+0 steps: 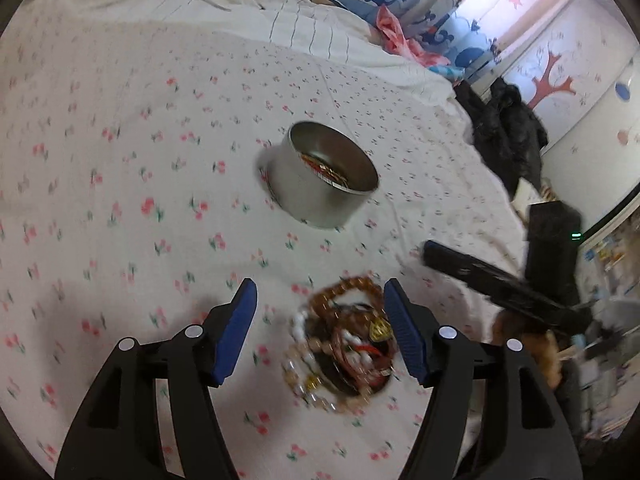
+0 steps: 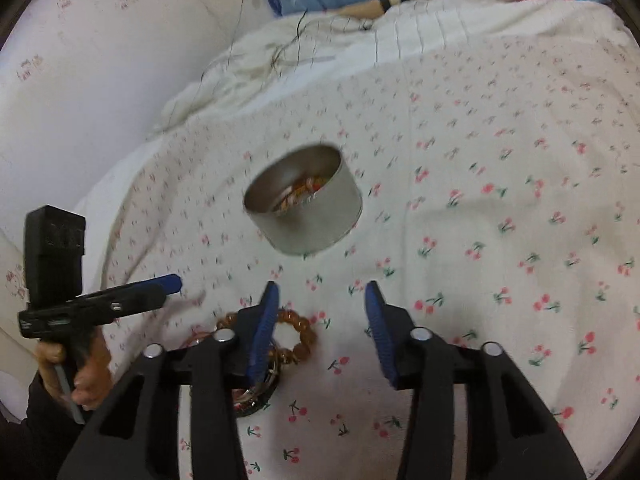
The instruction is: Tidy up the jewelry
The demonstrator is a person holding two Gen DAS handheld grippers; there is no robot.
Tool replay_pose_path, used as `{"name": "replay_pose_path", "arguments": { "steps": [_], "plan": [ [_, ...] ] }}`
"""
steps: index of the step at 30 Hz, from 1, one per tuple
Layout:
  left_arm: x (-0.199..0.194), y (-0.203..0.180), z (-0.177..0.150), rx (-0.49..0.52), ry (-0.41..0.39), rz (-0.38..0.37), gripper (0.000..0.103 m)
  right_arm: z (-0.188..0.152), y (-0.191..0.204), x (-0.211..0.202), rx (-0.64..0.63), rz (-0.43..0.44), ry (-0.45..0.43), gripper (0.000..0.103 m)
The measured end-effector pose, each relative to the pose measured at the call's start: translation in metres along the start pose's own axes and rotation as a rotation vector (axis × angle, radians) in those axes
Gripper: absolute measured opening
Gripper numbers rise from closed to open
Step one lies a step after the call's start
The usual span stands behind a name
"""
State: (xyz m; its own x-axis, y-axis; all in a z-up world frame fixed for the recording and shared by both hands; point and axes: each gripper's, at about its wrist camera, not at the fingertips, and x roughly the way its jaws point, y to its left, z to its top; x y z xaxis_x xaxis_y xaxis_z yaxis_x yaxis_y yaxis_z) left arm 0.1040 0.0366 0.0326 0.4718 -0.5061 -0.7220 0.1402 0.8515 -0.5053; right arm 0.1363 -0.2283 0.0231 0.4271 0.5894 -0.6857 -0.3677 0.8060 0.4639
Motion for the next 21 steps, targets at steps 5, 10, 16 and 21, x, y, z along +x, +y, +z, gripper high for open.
{"name": "replay_pose_path", "arguments": {
  "steps": [5,10,16,21],
  "plan": [
    [-0.002,0.006,-0.016,-0.035,0.019,-0.054,0.063,-0.007,0.018,0.025,-0.095,-0.047,0.071,0.033],
    [0.005,-0.018,-0.027,0.077,0.048,-0.055,0.064,-0.017,0.032,0.047,-0.210,-0.142,0.135,0.031],
    [0.025,-0.038,-0.033,0.223,0.060,0.043,0.049,-0.025,0.046,0.054,-0.334,-0.261,0.125,0.012],
    [0.021,-0.041,-0.035,0.283,0.040,0.093,0.002,-0.022,0.042,0.038,-0.334,-0.320,0.052,0.012]
  ]
}}
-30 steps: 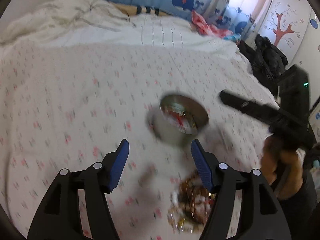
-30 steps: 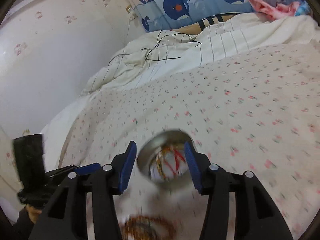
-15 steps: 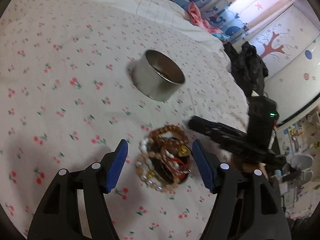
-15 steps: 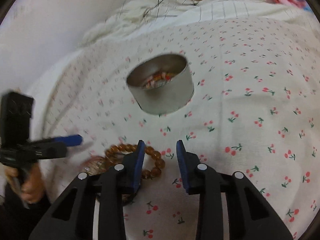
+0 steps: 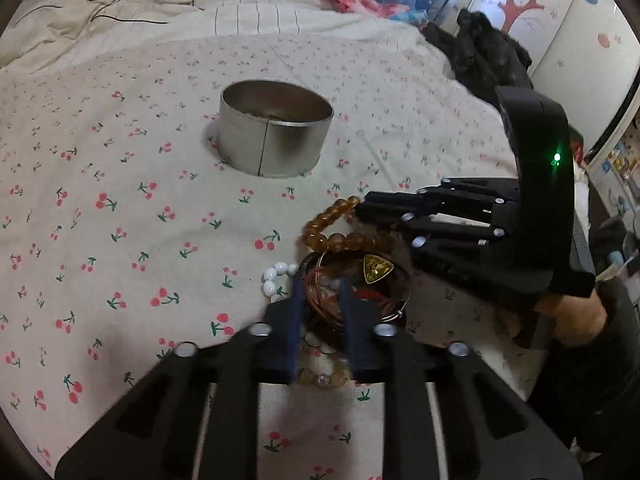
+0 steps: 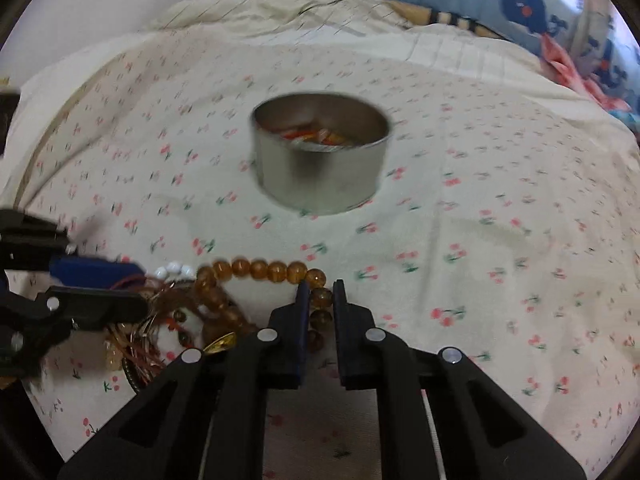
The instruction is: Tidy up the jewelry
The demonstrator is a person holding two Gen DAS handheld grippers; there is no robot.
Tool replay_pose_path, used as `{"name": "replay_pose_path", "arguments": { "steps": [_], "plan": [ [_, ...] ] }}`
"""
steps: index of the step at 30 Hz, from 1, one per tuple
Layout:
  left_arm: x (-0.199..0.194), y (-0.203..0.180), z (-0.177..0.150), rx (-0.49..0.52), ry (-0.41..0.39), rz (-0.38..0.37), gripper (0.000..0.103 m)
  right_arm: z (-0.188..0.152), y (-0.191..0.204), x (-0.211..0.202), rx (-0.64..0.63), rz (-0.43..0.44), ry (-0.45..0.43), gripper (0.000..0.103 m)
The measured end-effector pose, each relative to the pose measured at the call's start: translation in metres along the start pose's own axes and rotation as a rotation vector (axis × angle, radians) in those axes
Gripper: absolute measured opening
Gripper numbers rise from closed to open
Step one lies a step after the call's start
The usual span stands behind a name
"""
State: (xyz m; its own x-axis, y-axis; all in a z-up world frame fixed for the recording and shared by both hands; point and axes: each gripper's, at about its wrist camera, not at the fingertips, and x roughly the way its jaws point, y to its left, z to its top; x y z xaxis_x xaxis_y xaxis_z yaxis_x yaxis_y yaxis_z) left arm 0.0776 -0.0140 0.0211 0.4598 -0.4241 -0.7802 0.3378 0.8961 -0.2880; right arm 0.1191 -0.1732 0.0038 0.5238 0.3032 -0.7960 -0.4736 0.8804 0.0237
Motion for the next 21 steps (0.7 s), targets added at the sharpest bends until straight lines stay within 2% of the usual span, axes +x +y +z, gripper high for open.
{"name": "replay_pose_path", "arguments": {
  "steps": [2,5,8,12,16,21],
  "plan": [
    [-0.008,0.002,0.002,0.004,-0.031,0.010,0.002,0.001,-0.013,-0.007,0.042,-0.013,-0.021,0.012],
    [-0.023,0.006,0.006,-0.007,-0.091,-0.014,0.001,0.004,-0.027,-0.011,0.102,-0.005,-0.037,0.012],
    [-0.035,0.008,0.009,-0.022,-0.130,-0.043,0.001,0.004,-0.043,-0.018,0.185,0.062,-0.062,0.012],
    [-0.045,0.006,0.014,-0.030,-0.158,-0.082,0.001,0.007,-0.060,-0.030,0.296,0.204,-0.117,0.012],
    [-0.052,0.001,0.025,-0.035,-0.181,-0.115,0.001,0.014,-0.068,-0.050,0.358,0.340,-0.225,0.012],
    [-0.065,-0.010,0.054,-0.008,-0.211,-0.130,0.002,0.015,-0.079,-0.073,0.410,0.403,-0.336,0.012]
  ]
}}
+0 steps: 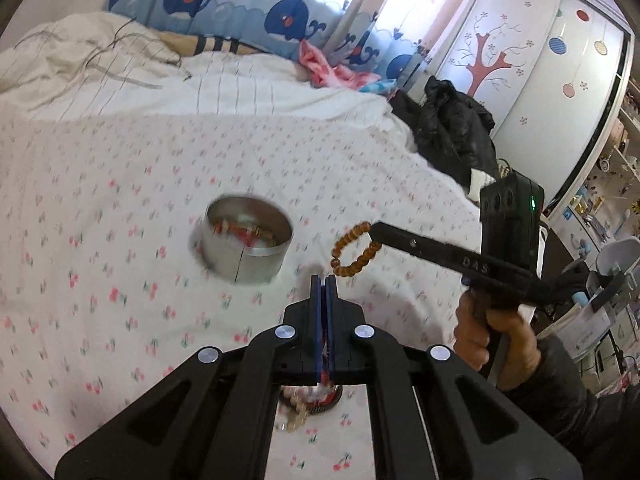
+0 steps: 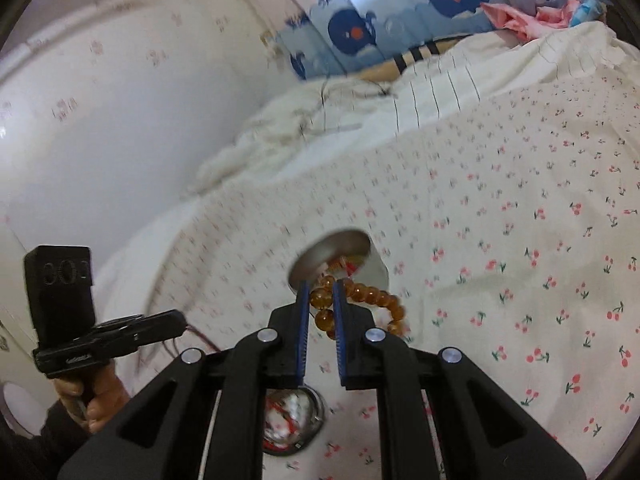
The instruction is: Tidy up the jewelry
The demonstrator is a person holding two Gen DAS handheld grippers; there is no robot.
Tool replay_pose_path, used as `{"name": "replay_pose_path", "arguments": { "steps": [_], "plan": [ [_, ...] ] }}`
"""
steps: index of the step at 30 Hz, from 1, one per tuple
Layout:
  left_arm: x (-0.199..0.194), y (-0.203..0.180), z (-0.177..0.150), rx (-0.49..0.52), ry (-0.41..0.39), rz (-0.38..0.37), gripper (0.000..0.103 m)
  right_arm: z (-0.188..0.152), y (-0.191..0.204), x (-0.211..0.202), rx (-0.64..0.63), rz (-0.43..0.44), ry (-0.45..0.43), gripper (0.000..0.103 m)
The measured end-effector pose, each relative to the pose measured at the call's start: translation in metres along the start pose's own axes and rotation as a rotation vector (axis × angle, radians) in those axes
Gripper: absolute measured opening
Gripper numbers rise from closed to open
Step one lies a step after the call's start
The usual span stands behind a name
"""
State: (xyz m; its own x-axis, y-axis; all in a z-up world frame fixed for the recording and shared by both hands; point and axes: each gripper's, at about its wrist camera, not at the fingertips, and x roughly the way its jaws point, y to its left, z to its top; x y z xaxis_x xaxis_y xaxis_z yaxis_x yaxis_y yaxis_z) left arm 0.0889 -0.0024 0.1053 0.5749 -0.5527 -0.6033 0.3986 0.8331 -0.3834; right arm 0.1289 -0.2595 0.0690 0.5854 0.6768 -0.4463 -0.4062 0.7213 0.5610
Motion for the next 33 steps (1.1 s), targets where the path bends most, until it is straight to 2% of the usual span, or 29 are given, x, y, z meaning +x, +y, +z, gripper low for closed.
{"name": "replay_pose_path", "arguments": {
  "steps": [5,13,17,24,26,28,29,31,33],
  "plan": [
    [0.010,-0.004,0.036,0.020,-0.022,0.011,0.002,0.005,-0.011,-0.013,0.054,0.029,-0.041,0.012],
    [0.057,0.008,0.079,0.003,-0.011,0.041,0.002,0.007,-0.016,-0.018,0.074,0.033,-0.055,0.012],
    [0.079,0.021,0.084,-0.023,0.010,0.058,0.001,0.011,-0.020,-0.016,0.093,0.050,-0.064,0.012],
    [0.109,0.038,0.078,-0.063,0.046,0.076,0.002,0.041,-0.021,0.005,0.118,0.110,-0.073,0.012],
    [0.115,0.041,0.076,-0.060,0.061,0.107,0.002,0.047,-0.020,0.015,0.121,0.117,-0.065,0.012],
    [0.124,0.046,0.073,-0.047,0.100,0.169,0.003,0.052,-0.020,0.024,0.127,0.124,-0.054,0.012],
    [0.128,0.048,0.071,-0.038,0.119,0.194,0.006,0.054,-0.019,0.030,0.128,0.125,-0.048,0.012],
    [0.131,0.051,0.068,-0.020,0.147,0.242,0.021,0.056,-0.017,0.040,0.125,0.130,-0.034,0.012],
    [0.125,0.052,0.066,-0.006,0.140,0.272,0.042,0.057,-0.013,0.049,0.123,0.133,-0.018,0.012]
  ]
}}
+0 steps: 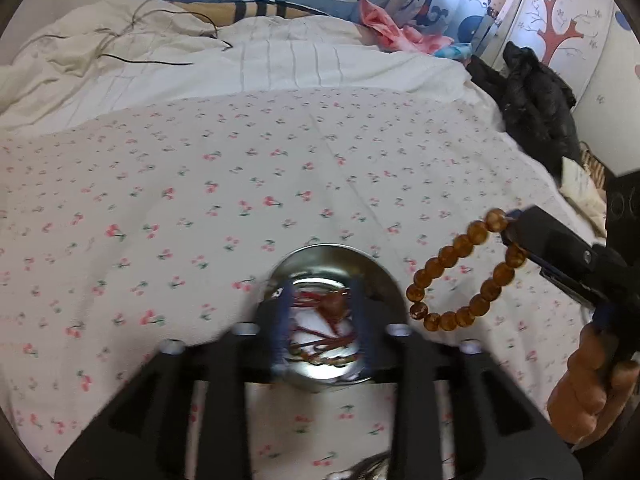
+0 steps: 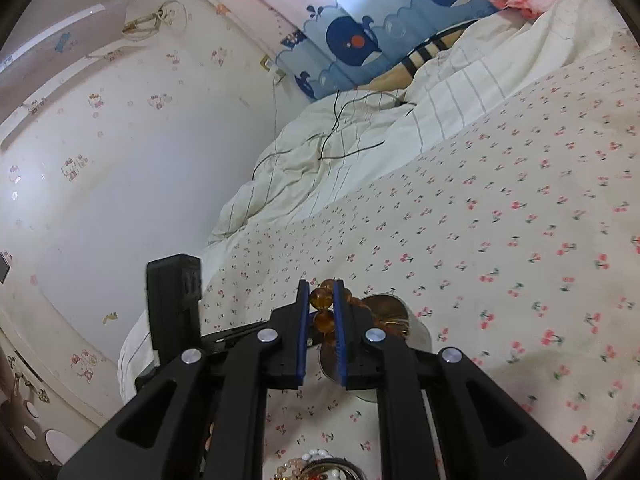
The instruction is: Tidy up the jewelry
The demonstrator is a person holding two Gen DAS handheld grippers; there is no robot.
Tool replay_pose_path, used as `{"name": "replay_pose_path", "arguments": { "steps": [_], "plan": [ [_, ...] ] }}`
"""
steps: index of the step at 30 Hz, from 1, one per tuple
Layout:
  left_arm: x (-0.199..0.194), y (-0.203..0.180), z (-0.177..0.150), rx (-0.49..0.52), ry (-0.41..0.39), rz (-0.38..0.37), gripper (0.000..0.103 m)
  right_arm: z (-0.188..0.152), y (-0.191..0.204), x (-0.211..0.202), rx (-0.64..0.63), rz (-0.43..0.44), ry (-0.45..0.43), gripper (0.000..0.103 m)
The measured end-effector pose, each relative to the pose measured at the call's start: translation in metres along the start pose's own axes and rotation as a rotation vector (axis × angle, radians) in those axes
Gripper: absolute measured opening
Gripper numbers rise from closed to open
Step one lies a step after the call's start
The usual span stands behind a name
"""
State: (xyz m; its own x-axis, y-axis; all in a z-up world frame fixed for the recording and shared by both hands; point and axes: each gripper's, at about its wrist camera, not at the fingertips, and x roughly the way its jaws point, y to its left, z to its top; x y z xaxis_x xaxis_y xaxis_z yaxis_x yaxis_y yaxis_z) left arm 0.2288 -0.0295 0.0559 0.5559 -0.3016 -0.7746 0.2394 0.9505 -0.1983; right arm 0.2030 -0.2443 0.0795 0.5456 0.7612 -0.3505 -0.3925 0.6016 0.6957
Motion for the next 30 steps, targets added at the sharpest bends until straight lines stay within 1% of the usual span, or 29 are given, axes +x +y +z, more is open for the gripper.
{"name": "replay_pose_path", "arguments": {
  "steps": [2,6,8,9,10,12,13,14,15,17,19,22,25,28,30],
  "plan": [
    [-0.008,0.005,-0.002,0.002,-0.016,0.026,0.051,0.000,0.002,0.011,-0.001,0.005,0.018,0.012],
    [-0.029,0.019,-0.007,-0.023,-0.047,0.037,0.054,-0.004,0.006,0.039,0.021,0.035,0.063,0.012],
    [-0.037,0.027,-0.013,-0.042,-0.053,0.033,0.055,-0.006,0.006,0.050,0.048,0.068,0.084,0.013],
    [-0.040,0.030,-0.016,-0.048,-0.053,0.034,0.055,-0.008,0.006,0.055,0.053,0.067,0.096,0.013],
    [-0.044,0.033,-0.021,-0.056,-0.052,0.037,0.055,-0.010,0.006,0.058,0.047,0.048,0.106,0.013],
    [-0.050,0.038,-0.032,-0.068,-0.038,0.031,0.056,-0.014,0.006,0.064,-0.012,-0.086,0.130,0.015],
    [-0.051,0.038,-0.036,-0.072,-0.031,0.026,0.056,-0.014,0.004,0.065,-0.034,-0.144,0.136,0.028],
    [-0.052,0.038,-0.043,-0.075,-0.020,0.018,0.056,-0.015,0.002,0.062,-0.054,-0.216,0.128,0.033],
    [-0.054,0.037,-0.050,-0.074,-0.007,0.010,0.056,-0.016,0.001,0.058,-0.056,-0.234,0.114,0.038],
    [-0.056,0.033,-0.066,-0.063,0.023,-0.011,0.057,-0.017,0.003,0.041,-0.079,-0.261,0.090,0.039],
    [-0.058,0.027,-0.082,-0.045,0.054,-0.036,0.057,-0.021,0.004,0.026,-0.102,-0.275,0.089,0.040],
    [-0.062,0.019,-0.107,-0.020,0.083,-0.060,0.057,-0.041,0.008,0.001,-0.120,-0.262,0.152,0.040],
    [-0.065,0.015,-0.126,-0.026,0.098,-0.065,0.057,-0.075,0.008,-0.013,-0.141,-0.246,0.240,0.040],
    [-0.064,0.013,-0.136,-0.025,0.116,-0.052,0.057,-0.101,0.010,-0.013,-0.154,-0.243,0.305,0.039],
    [-0.064,0.010,-0.141,-0.017,0.120,-0.035,0.057,-0.112,0.016,-0.009,-0.189,-0.254,0.333,0.035]
  ]
}}
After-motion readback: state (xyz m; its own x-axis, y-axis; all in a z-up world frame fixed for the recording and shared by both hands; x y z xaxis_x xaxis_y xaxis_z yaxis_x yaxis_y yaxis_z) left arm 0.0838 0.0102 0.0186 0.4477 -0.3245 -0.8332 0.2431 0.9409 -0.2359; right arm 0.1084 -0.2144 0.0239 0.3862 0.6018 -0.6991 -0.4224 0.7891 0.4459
